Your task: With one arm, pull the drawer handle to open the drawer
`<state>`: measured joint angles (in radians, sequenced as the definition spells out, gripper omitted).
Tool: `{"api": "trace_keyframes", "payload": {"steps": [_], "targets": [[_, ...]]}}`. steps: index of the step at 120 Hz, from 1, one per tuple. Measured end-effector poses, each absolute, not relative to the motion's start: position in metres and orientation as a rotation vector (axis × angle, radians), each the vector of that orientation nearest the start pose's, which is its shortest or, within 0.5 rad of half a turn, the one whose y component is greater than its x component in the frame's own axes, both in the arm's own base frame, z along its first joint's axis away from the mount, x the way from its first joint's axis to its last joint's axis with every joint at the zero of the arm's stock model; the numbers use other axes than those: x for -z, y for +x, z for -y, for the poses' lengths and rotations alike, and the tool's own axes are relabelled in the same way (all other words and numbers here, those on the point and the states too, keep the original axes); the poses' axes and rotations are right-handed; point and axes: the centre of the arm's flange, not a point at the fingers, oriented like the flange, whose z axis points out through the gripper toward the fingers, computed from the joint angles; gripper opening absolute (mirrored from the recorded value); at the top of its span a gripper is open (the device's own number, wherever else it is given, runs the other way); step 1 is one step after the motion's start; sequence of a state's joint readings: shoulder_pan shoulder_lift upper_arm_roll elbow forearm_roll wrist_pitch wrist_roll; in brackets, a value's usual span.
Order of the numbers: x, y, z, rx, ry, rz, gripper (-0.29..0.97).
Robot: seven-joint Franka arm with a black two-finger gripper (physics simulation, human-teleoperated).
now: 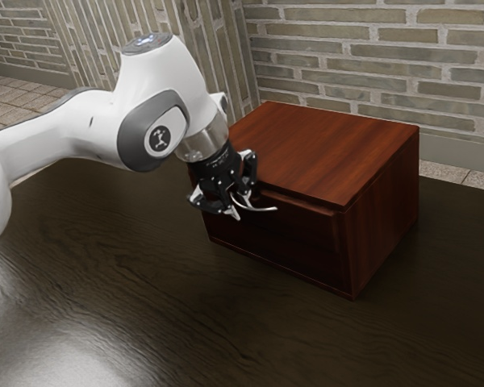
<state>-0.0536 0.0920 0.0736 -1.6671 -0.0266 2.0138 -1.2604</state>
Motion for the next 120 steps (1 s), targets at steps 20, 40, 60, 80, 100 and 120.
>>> {"api": "trace_keyframes", "payload": {"steps": [20,40,60,80,100,120], "targets": [[-0.562,0.606,-0.008,0.297,-2.619,1.981,-0.04],[-0.565,0.588,-0.009,0.283,-2.610,2.000,-0.08],[-0.567,0.569,-0.010,0.270,-2.598,2.018,-0.09],[-0.565,0.552,-0.014,0.239,-2.582,2.055,-0.10],[-0.563,0.521,-0.020,0.223,-2.561,2.096,-0.11],[-0.566,0.494,-0.029,0.241,-2.541,2.144,-0.10]]}}
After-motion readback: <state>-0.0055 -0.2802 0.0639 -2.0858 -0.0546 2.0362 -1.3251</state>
